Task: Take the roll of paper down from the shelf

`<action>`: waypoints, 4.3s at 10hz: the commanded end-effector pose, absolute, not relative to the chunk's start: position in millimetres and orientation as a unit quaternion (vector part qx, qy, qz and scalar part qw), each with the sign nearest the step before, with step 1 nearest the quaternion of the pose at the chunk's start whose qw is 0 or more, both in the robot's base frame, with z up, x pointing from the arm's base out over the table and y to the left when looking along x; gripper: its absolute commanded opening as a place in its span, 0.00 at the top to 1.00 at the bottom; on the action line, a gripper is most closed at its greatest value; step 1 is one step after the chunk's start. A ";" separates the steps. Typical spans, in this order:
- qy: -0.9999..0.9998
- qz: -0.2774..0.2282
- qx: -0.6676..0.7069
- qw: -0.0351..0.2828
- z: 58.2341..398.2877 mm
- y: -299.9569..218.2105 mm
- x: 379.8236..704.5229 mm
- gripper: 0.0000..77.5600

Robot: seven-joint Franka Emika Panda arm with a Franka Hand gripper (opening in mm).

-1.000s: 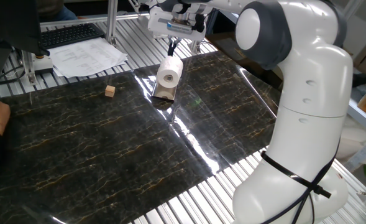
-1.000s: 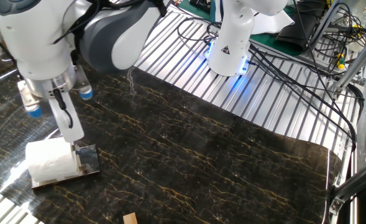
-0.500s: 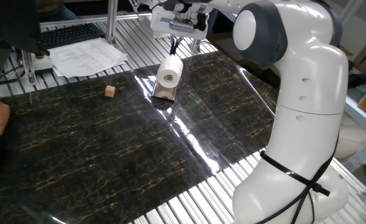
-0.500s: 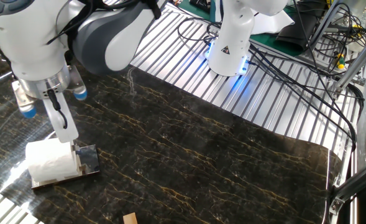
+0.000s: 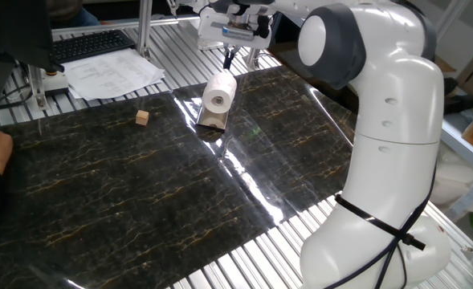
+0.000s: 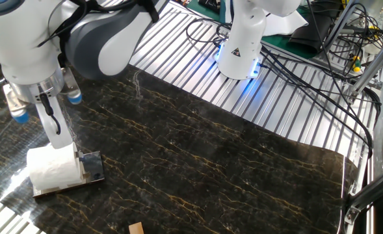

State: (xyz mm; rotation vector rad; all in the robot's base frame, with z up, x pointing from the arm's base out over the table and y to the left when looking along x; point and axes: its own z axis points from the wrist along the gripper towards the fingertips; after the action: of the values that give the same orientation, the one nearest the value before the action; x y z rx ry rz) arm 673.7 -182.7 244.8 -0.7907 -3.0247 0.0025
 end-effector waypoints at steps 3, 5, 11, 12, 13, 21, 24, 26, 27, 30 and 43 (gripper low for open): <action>-0.968 0.008 -0.252 0.004 241.3 -188.4 679.0 1.00; -0.968 0.006 -0.252 0.006 240.7 -188.6 679.0 1.00; -0.966 -0.002 -0.258 0.020 240.7 -188.8 679.3 1.00; -0.964 0.000 -0.264 0.022 240.7 -188.8 679.3 1.00; -0.964 0.000 -0.264 0.022 240.7 -188.8 679.3 1.00; -0.965 -0.007 -0.260 0.019 229.4 -190.4 685.2 1.00; -0.967 -0.009 -0.253 0.014 220.0 -197.8 689.5 1.00; -0.967 -0.009 -0.254 0.007 212.4 -199.3 692.7 1.00; -0.967 -0.009 -0.255 0.006 211.3 -199.0 693.2 1.00; -0.964 -0.009 -0.264 0.004 199.7 -195.2 697.5 1.00; -0.964 -0.010 -0.264 0.006 197.3 -195.3 698.4 0.00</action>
State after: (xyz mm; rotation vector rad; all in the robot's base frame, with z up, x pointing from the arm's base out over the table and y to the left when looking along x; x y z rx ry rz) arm 697.3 -194.7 196.5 -0.8305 -3.0158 -0.0303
